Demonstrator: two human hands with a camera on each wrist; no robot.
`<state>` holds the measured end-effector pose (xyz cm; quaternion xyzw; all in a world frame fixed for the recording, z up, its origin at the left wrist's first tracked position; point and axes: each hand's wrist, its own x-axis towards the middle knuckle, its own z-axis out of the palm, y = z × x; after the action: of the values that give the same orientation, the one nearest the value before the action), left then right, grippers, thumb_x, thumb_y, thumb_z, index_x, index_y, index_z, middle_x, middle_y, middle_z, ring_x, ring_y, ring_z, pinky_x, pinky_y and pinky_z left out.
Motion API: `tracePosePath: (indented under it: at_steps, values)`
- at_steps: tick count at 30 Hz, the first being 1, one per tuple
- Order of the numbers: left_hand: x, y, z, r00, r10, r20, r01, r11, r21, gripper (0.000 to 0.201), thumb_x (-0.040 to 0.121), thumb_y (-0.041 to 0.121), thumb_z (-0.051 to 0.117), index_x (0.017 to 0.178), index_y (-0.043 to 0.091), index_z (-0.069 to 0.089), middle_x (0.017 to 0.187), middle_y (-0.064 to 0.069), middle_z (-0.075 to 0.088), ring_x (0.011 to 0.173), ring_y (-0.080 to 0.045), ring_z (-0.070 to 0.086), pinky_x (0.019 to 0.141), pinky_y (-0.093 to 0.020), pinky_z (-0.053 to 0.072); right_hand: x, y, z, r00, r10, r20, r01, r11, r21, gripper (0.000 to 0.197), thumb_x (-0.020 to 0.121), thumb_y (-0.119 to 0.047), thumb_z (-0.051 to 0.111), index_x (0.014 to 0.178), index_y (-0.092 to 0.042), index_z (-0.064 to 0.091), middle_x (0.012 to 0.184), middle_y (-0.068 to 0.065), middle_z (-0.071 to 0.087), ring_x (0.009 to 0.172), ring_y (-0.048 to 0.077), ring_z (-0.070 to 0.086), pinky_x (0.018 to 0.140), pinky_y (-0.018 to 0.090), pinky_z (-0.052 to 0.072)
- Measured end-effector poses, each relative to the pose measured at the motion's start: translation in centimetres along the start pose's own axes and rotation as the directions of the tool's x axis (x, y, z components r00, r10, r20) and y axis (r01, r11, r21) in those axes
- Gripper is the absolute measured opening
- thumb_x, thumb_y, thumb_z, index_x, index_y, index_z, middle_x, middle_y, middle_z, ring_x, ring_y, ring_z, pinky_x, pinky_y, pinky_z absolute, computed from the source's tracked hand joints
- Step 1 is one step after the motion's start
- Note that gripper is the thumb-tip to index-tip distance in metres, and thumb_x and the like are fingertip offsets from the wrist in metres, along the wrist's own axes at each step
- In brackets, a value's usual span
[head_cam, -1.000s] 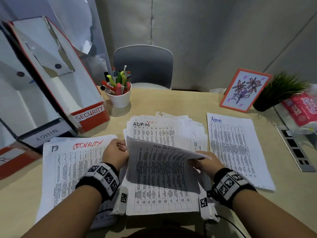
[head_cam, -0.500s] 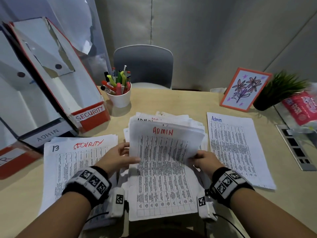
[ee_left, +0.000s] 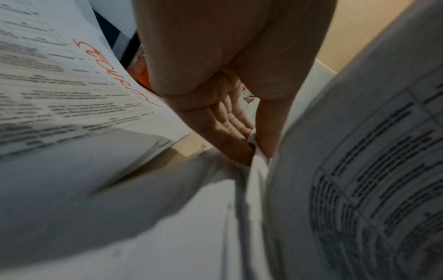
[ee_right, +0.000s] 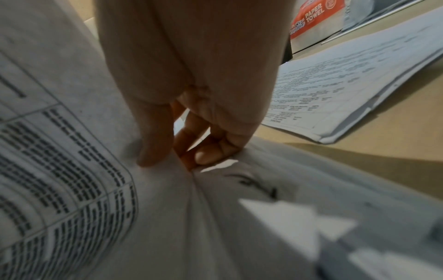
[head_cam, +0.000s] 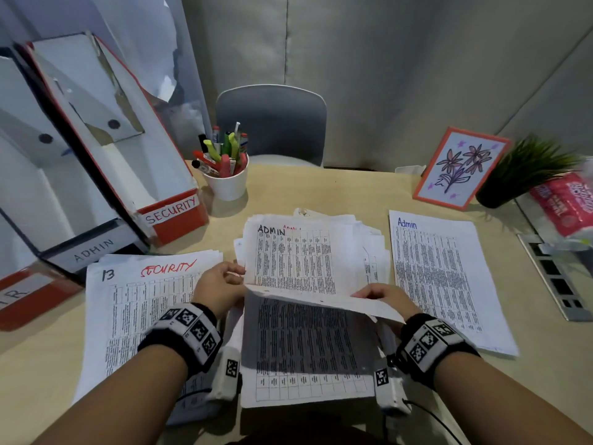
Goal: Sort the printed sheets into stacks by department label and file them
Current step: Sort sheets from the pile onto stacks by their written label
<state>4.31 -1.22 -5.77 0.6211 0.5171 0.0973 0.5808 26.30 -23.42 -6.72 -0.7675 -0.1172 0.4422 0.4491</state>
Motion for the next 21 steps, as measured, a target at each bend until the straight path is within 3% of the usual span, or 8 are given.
tracePosePath:
  at_steps: [5,10,14,16,18,20,21]
  values:
    - [-0.28,-0.22,-0.30,0.999,0.044,-0.012,-0.045,0.997,-0.057,0.027,0.077,-0.013,0.055,0.086,0.012,0.058,0.049,0.003,0.046,0.051,-0.016,0.042,0.058,-0.028,0.040,-0.49,-0.16,0.22,0.999,-0.052,-0.008,0.052,0.998,-0.034,0.023,0.078,0.015,0.060,0.068,-0.005,0.068,0.058,-0.002,0.063,0.050,0.004,0.056,0.048,0.013,0.043]
    - [-0.74,-0.14,-0.49,0.995,0.041,0.090,-0.037,0.998,-0.044,0.028,0.075,-0.016,0.056,0.080,0.007,0.071,0.066,-0.007,0.069,0.054,-0.016,0.061,0.049,-0.025,0.048,-0.53,-0.24,0.01,0.995,-0.099,0.017,0.101,0.989,-0.110,0.025,0.080,0.009,0.064,0.064,-0.011,0.064,0.050,-0.011,0.059,0.046,-0.004,0.052,0.046,0.010,0.040]
    - [-0.53,-0.39,-0.56,0.986,0.035,0.166,-0.023,0.997,-0.077,0.041,0.080,-0.015,0.058,0.057,0.015,0.074,0.065,-0.005,0.068,0.053,-0.010,0.060,0.048,-0.021,0.047,-0.16,0.14,0.13,0.997,-0.074,0.013,0.075,0.993,-0.086,0.020,0.079,0.009,0.065,0.070,-0.008,0.069,0.066,-0.001,0.065,0.063,0.010,0.060,0.055,0.016,0.046]
    - [-0.43,-0.57,-0.65,0.975,0.035,0.220,-0.024,0.998,-0.056,0.048,0.082,-0.015,0.054,0.055,0.019,0.074,0.090,-0.001,0.066,0.077,-0.007,0.063,0.060,-0.018,0.048,-0.18,0.10,0.06,0.998,-0.067,0.012,0.067,0.996,-0.051,0.016,0.078,0.008,0.067,0.073,-0.006,0.069,0.071,0.000,0.067,0.068,0.014,0.061,0.060,0.020,0.048]
    - [-0.30,-0.70,-0.80,0.961,0.041,0.273,-0.036,0.999,-0.025,0.048,0.084,-0.014,0.055,0.056,0.019,0.075,0.116,-0.004,0.059,0.106,-0.017,0.058,0.076,-0.019,0.049,-0.21,-0.12,0.02,0.997,-0.075,0.005,0.075,0.996,-0.047,0.015,0.076,0.008,0.069,0.073,-0.007,0.068,0.074,-0.002,0.069,0.070,0.014,0.063,0.061,0.018,0.048]
    - [-0.29,-0.69,-0.94,0.954,0.026,0.300,-0.017,0.999,-0.034,0.044,0.083,-0.013,0.058,0.056,0.018,0.076,0.126,-0.009,0.054,0.118,-0.025,0.053,0.093,-0.028,0.046,-0.23,-0.39,0.21,0.997,-0.064,-0.031,0.062,0.997,-0.040,0.018,0.075,0.009,0.064,0.071,-0.008,0.067,0.067,-0.004,0.069,0.063,0.013,0.060,0.055,0.017,0.046]
    - [-0.30,-0.59,-0.91,0.952,0.019,0.304,-0.006,0.999,-0.045,0.042,0.083,-0.012,0.059,0.058,0.017,0.076,0.124,-0.009,0.055,0.116,-0.024,0.053,0.095,-0.029,0.046,-0.15,-0.43,0.24,0.997,-0.052,-0.052,0.049,0.997,-0.061,0.024,0.077,0.012,0.059,0.068,-0.009,0.065,0.060,-0.004,0.066,0.059,0.013,0.058,0.054,0.020,0.045]
